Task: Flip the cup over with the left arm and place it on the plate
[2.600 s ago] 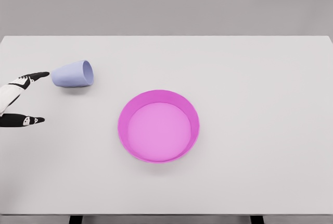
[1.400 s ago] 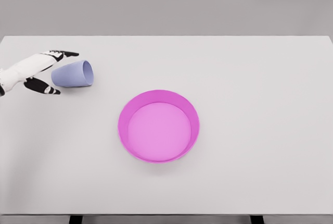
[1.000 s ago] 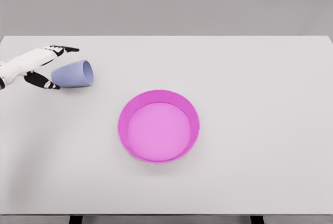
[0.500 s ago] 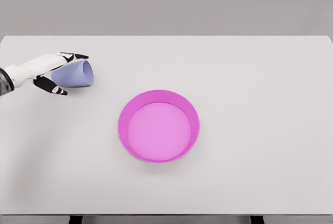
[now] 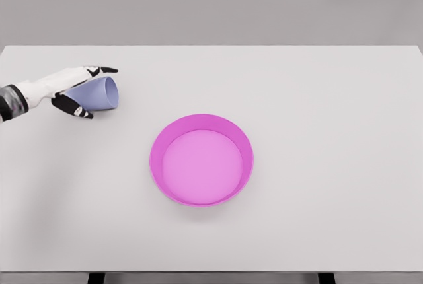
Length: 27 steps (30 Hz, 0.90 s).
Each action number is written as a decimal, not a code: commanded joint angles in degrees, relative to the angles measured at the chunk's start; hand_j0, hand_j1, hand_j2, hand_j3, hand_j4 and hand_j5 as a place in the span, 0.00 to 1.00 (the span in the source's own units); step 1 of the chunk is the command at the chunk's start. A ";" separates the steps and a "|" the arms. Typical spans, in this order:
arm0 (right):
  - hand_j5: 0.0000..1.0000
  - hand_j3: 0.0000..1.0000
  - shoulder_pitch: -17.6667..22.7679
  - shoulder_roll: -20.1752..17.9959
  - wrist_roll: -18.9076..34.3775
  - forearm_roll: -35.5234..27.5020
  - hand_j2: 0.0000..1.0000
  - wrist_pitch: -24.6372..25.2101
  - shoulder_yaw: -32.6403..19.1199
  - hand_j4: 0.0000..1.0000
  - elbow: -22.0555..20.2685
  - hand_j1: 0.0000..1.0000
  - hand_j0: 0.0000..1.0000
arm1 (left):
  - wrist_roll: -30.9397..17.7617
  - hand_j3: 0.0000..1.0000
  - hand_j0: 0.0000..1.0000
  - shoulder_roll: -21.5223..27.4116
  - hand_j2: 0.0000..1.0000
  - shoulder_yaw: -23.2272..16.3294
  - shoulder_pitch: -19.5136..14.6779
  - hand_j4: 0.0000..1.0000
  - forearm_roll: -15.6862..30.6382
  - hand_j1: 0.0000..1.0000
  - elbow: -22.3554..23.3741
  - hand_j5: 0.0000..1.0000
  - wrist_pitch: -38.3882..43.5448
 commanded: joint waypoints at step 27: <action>1.00 1.00 0.00 0.00 0.01 -0.02 1.00 0.00 -0.01 1.00 0.00 1.00 1.00 | 0.13 0.79 0.79 -0.08 0.79 0.04 0.09 0.79 -2.16 0.79 0.07 0.79 0.14</action>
